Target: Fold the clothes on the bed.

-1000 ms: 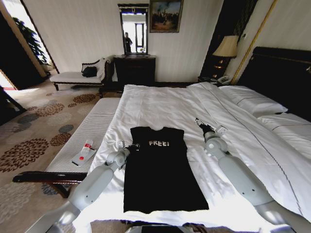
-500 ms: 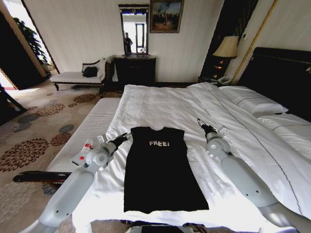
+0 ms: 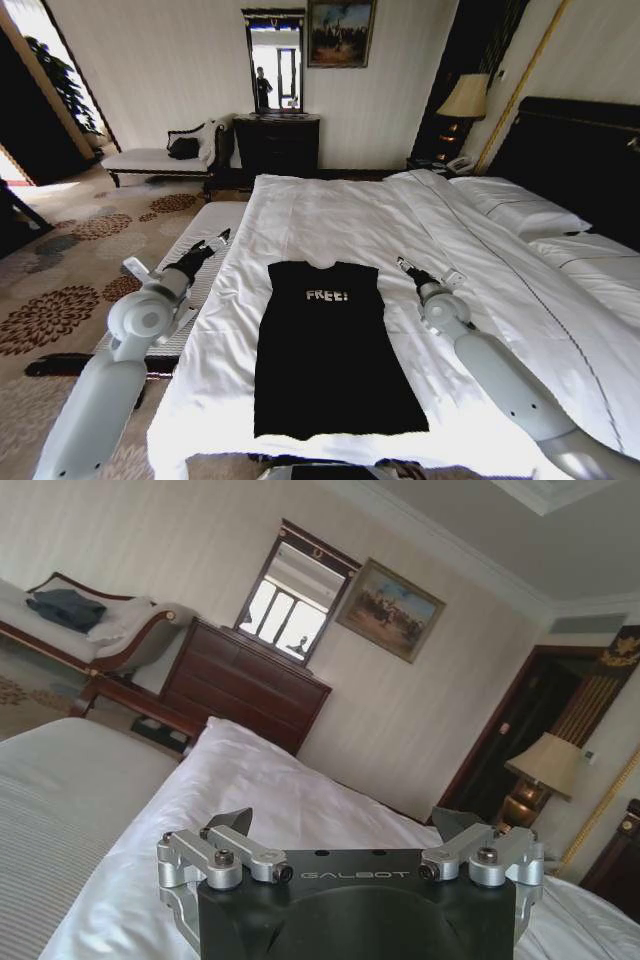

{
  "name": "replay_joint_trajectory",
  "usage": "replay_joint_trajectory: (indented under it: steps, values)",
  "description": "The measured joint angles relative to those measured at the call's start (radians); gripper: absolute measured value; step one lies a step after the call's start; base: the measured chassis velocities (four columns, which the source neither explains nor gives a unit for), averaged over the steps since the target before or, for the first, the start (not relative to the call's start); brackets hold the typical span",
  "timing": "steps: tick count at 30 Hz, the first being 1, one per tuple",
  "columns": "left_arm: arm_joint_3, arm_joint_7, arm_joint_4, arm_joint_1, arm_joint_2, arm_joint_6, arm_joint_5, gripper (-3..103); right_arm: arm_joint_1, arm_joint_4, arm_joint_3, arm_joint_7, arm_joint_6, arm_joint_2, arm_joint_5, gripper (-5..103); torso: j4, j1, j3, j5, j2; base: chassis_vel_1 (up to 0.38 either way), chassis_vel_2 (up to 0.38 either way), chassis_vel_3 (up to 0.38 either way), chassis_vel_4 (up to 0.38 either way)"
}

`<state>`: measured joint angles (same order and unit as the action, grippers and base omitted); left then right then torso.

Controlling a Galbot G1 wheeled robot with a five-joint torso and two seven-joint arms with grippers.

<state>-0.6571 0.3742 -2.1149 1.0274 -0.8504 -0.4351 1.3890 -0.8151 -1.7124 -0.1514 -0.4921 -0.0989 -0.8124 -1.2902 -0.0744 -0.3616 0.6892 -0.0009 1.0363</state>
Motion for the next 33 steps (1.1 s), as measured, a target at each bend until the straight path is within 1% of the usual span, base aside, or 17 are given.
replay_joint_trajectory:
  steps: [2,3,5,6,8,9,11,12,13,15,17,20,23,24,29,31,33]
  values:
    - [0.016,-0.071,0.027,-0.020,0.050,0.004,0.045,100,-0.010,-0.018,0.000,0.045,-0.021,0.009,-0.013,100,-0.0009,0.000,0.000,0.0001,0.000,0.000,0.000,0.000,0.000]
    - [0.031,-0.091,0.043,-0.037,0.066,0.006,0.062,100,-0.010,-0.016,-0.002,0.068,-0.029,0.011,-0.022,100,-0.0018,0.000,0.000,0.0000,0.000,0.000,0.000,0.000,0.000]
    - [0.046,-0.114,0.060,-0.056,0.079,0.012,0.067,100,-0.002,-0.005,-0.002,0.085,-0.037,0.011,-0.036,100,-0.0024,0.000,0.000,0.0000,0.000,0.000,0.000,0.000,0.000]
    - [0.055,-0.132,0.068,-0.065,0.086,0.020,0.049,100,0.006,0.003,0.000,0.092,-0.041,0.011,-0.044,100,-0.0023,0.000,0.000,0.0001,0.000,0.000,0.000,0.000,0.000]
    - [0.073,-0.197,0.077,-0.086,0.111,0.065,-0.118,100,0.039,0.032,0.019,0.117,-0.054,0.019,-0.066,100,-0.0016,0.000,0.000,0.0001,0.000,0.000,0.000,0.000,0.000]
    - [0.073,-0.197,0.077,-0.086,0.111,0.065,-0.118,100,0.039,0.032,0.019,0.117,-0.054,0.019,-0.066,100,-0.0016,0.000,0.000,0.0001,0.000,0.000,0.000,0.000,0.000]
    - [0.084,-0.198,0.064,-0.094,0.131,0.087,-0.268,100,0.054,0.066,0.042,0.157,-0.054,0.021,-0.051,100,-0.0005,0.000,0.000,0.0004,0.000,0.000,0.000,0.000,0.000]
    - [0.092,-0.187,0.058,-0.096,0.130,0.088,-0.296,100,0.052,0.086,0.047,0.176,-0.048,0.016,-0.040,100,-0.0004,0.000,0.000,0.0004,0.000,0.000,0.000,0.000,0.000]
    - [0.092,-0.187,0.058,-0.096,0.130,0.088,-0.296,100,0.052,0.086,0.047,0.176,-0.048,0.016,-0.040,100,-0.0004,0.000,0.000,0.0004,0.000,0.000,0.000,0.000,0.000]
    - [0.111,-0.165,0.049,-0.103,0.116,0.078,-0.319,100,0.043,0.120,0.048,0.215,-0.036,0.008,-0.029,100,-0.0006,0.000,0.000,0.0004,0.000,0.000,0.000,0.000,0.000]
    - [0.143,-0.146,0.037,-0.114,0.076,0.061,-0.359,100,0.038,0.188,0.048,0.285,-0.020,-0.001,-0.039,100,-0.0017,0.000,0.000,0.0001,0.000,0.000,0.000,0.000,0.000]
    - [0.150,-0.137,0.024,-0.111,0.057,0.053,-0.377,100,0.047,0.230,0.052,0.318,-0.014,-0.009,-0.046,100,-0.0025,0.000,0.000,0.0004,0.000,0.000,0.000,0.000,0.000]
    - [0.141,-0.127,-0.027,-0.085,0.054,0.045,-0.381,100,0.089,0.293,0.064,0.354,-0.009,-0.031,-0.085,100,-0.0004,0.000,0.000,0.0006,0.000,0.000,0.000,0.000,0.000]
    - [0.141,-0.127,-0.027,-0.085,0.054,0.045,-0.381,100,0.089,0.293,0.064,0.354,-0.009,-0.031,-0.085,100,-0.0004,0.000,0.000,0.0006,0.000,0.000,0.000,0.000,0.000]
    - [0.116,-0.113,-0.107,-0.081,0.088,0.018,-0.360,100,0.152,0.375,0.067,0.397,-0.035,-0.060,-0.182,100,-0.0014,0.000,0.000,0.0003,0.000,0.000,0.000,0.000,0.000]
    - [0.109,-0.109,-0.116,-0.077,0.095,0.015,-0.356,100,0.161,0.392,0.069,0.407,-0.040,-0.067,-0.191,100,-0.0012,0.000,0.000,0.0004,0.000,0.000,0.000,0.000,0.000]
    - [0.082,-0.097,-0.131,-0.061,0.111,0.012,-0.350,100,0.183,0.446,0.084,0.451,-0.050,-0.090,-0.192,100,-0.0010,0.000,0.000,0.0004,0.000,0.000,0.000,0.000,0.000]
